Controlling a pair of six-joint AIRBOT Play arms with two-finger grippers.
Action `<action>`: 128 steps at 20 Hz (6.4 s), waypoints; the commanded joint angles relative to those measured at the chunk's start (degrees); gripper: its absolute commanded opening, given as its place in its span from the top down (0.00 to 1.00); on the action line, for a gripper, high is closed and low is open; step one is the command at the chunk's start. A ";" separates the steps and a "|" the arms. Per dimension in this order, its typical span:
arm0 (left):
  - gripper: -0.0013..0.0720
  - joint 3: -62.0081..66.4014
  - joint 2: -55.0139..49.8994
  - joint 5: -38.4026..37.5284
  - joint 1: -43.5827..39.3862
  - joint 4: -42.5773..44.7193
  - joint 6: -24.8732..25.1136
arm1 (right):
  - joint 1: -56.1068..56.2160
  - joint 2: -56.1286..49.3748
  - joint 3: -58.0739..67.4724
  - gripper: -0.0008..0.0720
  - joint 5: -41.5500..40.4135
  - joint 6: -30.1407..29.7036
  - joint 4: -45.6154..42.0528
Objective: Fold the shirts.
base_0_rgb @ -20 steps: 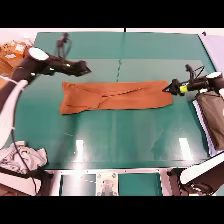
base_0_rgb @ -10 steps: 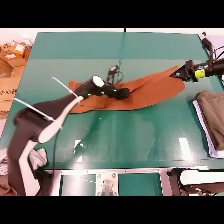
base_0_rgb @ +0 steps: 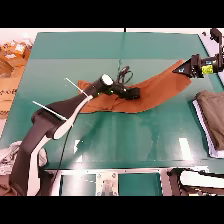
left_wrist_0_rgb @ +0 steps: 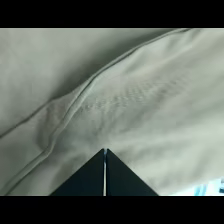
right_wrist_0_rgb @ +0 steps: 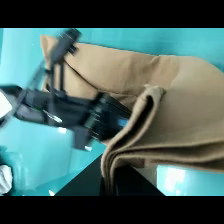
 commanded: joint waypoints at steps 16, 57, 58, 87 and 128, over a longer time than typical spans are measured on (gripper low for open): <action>0.94 9.38 21.27 -34.80 32.83 41.81 -9.29 | 52.19 -19.96 0.44 0.97 -53.37 0.85 13.11; 0.94 9.35 21.27 -33.97 32.89 41.90 -7.65 | 14.45 -14.71 17.38 0.97 -20.85 8.37 8.59; 0.94 9.35 21.27 -33.97 32.89 41.90 -7.67 | 11.04 -13.88 19.71 0.97 -19.43 10.36 7.21; 0.94 9.35 21.27 -36.52 32.85 39.12 -7.80 | -45.03 -6.43 21.57 0.97 8.28 28.37 -11.76; 0.95 -40.89 58.69 -30.84 30.36 42.88 -9.35 | 9.20 24.09 -32.46 0.97 -15.39 27.93 -38.86</action>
